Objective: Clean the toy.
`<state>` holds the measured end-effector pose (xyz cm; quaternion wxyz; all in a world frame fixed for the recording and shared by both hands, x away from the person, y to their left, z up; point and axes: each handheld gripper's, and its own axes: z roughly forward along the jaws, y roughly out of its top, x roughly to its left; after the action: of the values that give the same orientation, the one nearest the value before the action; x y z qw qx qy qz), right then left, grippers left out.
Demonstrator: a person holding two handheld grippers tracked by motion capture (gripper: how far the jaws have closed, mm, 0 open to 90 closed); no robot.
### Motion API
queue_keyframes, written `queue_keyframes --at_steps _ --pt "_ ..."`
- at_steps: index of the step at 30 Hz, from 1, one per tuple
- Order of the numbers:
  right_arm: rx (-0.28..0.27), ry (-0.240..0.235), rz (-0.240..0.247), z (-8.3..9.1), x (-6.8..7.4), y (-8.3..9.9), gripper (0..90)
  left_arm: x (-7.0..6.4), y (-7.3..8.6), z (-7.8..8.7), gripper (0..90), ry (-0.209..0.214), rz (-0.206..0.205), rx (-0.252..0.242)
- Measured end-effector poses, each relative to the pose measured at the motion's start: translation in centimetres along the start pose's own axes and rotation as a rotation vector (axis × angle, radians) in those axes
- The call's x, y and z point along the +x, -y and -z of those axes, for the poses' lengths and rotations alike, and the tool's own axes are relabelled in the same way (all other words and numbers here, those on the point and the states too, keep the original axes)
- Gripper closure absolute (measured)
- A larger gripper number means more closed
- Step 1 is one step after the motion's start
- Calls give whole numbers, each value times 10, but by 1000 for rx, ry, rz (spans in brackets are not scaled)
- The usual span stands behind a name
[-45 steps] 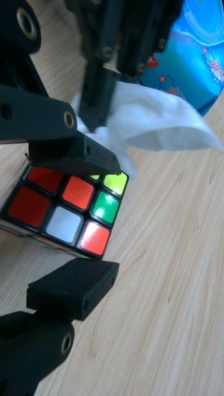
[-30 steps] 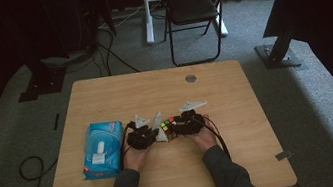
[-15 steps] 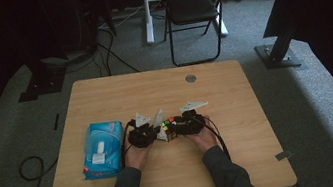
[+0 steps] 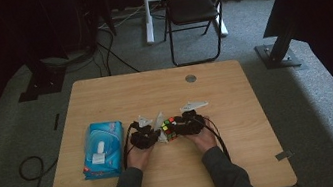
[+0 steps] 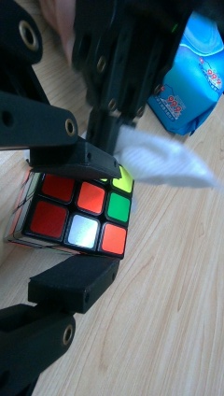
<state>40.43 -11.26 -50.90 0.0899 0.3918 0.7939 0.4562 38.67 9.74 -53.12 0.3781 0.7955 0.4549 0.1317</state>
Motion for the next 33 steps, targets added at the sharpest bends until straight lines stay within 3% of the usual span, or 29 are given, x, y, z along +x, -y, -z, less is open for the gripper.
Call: queue_keyframes --at_steps 4,7,10,13,16,23,33 --pt "-1 1 1 0 0 0 507 3 4 -7 812 6 21 9" --pt "0 1 -1 0 0 0 506 1 3 -6 812 -7 11 13" --pt "-2 1 -2 0 0 1 507 0 2 1 812 -9 11 -4" --pt "-12 -2 -4 0 -1 2 506 -1 -5 13 812 18 29 -34" --pt "-12 -1 -7 0 -1 2 506 -5 -11 24 812 25 9 -62" --pt "-10 -2 -10 0 -1 2 506 -11 -9 26 813 58 3 -52" --pt "-18 2 -17 0 0 3 506 -10 -6 20 815 46 -6 -24"
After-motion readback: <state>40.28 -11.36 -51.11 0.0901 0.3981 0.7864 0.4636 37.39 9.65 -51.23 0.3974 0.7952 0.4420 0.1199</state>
